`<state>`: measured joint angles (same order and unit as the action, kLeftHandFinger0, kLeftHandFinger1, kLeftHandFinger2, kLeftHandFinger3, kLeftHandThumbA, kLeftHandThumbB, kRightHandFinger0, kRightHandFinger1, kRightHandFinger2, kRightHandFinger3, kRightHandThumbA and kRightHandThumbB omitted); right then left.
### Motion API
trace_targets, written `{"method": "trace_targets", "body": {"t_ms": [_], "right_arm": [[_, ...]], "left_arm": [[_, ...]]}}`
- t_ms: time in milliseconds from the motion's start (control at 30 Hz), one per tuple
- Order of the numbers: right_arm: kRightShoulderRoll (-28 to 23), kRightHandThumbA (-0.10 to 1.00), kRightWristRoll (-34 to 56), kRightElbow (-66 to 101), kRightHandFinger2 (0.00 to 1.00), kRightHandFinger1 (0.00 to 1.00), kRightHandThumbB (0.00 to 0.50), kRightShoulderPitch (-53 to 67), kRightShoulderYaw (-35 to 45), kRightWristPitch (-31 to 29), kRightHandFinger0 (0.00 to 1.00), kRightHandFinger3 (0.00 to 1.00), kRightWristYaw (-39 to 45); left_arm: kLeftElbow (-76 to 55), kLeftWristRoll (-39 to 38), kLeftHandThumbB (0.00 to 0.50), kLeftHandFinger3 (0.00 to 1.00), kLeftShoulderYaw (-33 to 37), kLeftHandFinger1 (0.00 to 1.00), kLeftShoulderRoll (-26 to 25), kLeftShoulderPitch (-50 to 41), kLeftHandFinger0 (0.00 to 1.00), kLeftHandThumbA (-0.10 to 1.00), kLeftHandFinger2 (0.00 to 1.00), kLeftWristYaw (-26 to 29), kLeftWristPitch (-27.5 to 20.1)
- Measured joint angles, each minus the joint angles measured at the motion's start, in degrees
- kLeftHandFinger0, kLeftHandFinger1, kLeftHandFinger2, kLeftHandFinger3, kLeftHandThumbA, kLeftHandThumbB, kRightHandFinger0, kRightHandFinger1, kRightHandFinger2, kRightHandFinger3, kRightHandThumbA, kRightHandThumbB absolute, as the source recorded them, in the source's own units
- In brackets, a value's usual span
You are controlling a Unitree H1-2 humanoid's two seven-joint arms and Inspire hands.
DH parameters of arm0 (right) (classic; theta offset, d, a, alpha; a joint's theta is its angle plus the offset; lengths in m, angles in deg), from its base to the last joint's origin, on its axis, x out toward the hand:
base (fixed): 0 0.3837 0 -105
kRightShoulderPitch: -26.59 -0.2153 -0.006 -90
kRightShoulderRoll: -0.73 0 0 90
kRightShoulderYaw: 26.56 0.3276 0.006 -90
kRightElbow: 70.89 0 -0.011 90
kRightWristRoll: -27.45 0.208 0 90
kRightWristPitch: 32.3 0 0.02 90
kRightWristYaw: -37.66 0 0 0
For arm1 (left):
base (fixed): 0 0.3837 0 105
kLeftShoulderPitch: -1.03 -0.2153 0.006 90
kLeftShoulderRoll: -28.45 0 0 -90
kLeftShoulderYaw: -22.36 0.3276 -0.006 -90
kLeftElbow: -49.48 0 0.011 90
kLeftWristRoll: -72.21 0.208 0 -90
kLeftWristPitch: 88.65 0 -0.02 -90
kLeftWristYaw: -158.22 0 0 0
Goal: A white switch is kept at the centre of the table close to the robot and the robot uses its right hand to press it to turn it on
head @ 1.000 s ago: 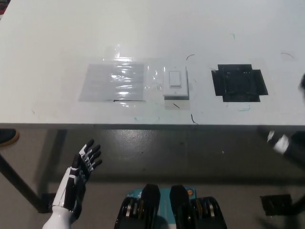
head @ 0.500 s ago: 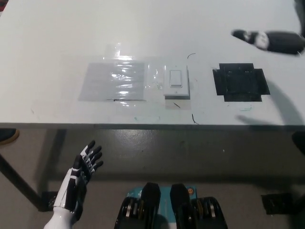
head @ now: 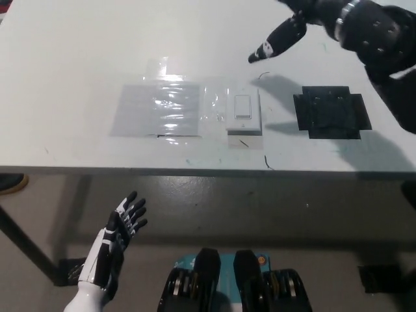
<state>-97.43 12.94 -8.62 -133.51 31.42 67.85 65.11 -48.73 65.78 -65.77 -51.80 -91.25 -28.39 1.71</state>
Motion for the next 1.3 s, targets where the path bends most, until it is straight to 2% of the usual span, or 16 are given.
{"method": "trace_targets", "body": {"t_ms": [67, 133, 267, 400, 533, 767, 967, 1000, 1033, 1067, 1300], "right_arm": [[0.5, 1.0, -1.3, -1.1, 1.0, 1.0, 0.311, -0.1, -1.7, 0.1, 1.0, 1.0, 1.6], [1.0, 1.0, -2.4, -1.9, 1.0, 1.0, 0.324, 0.1, -2.9, 0.2, 1.0, 1.0, 2.7], [1.5, 1.0, -4.3, -3.2, 1.0, 1.0, 0.293, 0.6, -4.7, 0.2, 1.0, 1.0, 4.2], [2.1, 1.0, -5.9, -4.8, 1.0, 1.0, 0.348, 1.3, -5.7, -0.5, 1.0, 1.0, 5.2], [2.9, 1.0, -7.8, -6.8, 1.0, 1.0, 0.342, 1.9, -6.5, -0.6, 1.0, 1.0, 5.7], [4.1, 1.0, -10.1, -8.1, 1.0, 1.0, 0.336, 3.4, -7.4, -0.7, 1.0, 1.0, 6.4], [5.5, 1.0, -11.4, -9.8, 1.0, 1.0, 0.343, 4.6, -7.4, -1.2, 1.0, 1.0, 6.6], [5.7, 1.0, -11.5, -10.1, 1.0, 1.0, 0.332, 4.7, -7.4, -1.3, 1.0, 1.0, 6.6], [5.9, 1.0, -11.8, -10.5, 1.0, 1.0, 0.343, 4.9, -7.4, -1.5, 1.0, 1.0, 6.6], [6.1, 1.0, -12.1, -10.7, 1.0, 1.0, 0.346, 5.0, -7.4, -1.6, 1.0, 1.0, 6.6], [7.6, 1.0, -13.9, -12.8, 1.0, 1.0, 0.363, 5.5, -7.5, -2.0, 1.0, 1.0, 6.6]], "left_arm": [[0.1, 0.0, 0.129, 1.0, 0.1, 1.0, -0.1, 0.0, 1.0, 1.0, 1.0, -0.3, -0.2], [0.1, -0.1, 0.104, 1.0, 0.1, 1.0, -0.1, 0.0, 1.0, 1.0, 1.0, -0.4, -0.2], [0.1, -0.1, 0.105, 1.0, 0.3, 1.0, -0.1, 0.0, 1.0, 1.0, 1.0, -0.6, -0.4], [0.1, -0.1, 0.081, 1.0, 0.3, 1.0, -0.1, -0.1, 1.0, 1.0, 1.0, -0.8, -0.5], [0.1, -0.2, 0.082, 1.0, 0.4, 1.0, -0.1, -0.1, 1.0, 1.0, 1.0, -0.9, -0.6], [0.1, -0.2, 0.045, 1.0, 0.4, 1.0, -0.1, -0.2, 1.0, 1.0, 1.0, -1.0, -0.6], [0.1, -0.2, 0.053, 1.0, 0.5, 1.0, -0.1, -0.1, 1.0, 1.0, 1.0, -1.0, -0.6], [0.1, -0.2, 0.059, 1.0, 0.5, 1.0, -0.1, -0.1, 1.0, 1.0, 1.0, -1.0, -0.7], [0.1, -0.2, 0.051, 1.0, 0.5, 1.0, -0.1, -0.1, 1.0, 1.0, 1.0, -1.0, -0.7], [0.1, -0.2, 0.065, 1.0, 0.5, 1.0, -0.1, -0.1, 1.0, 1.0, 1.0, -1.0, -0.7], [0.1, -0.1, 0.045, 1.0, 0.5, 1.0, -0.1, -0.1, 1.0, 1.0, 1.0, -1.0, -0.7]]}}
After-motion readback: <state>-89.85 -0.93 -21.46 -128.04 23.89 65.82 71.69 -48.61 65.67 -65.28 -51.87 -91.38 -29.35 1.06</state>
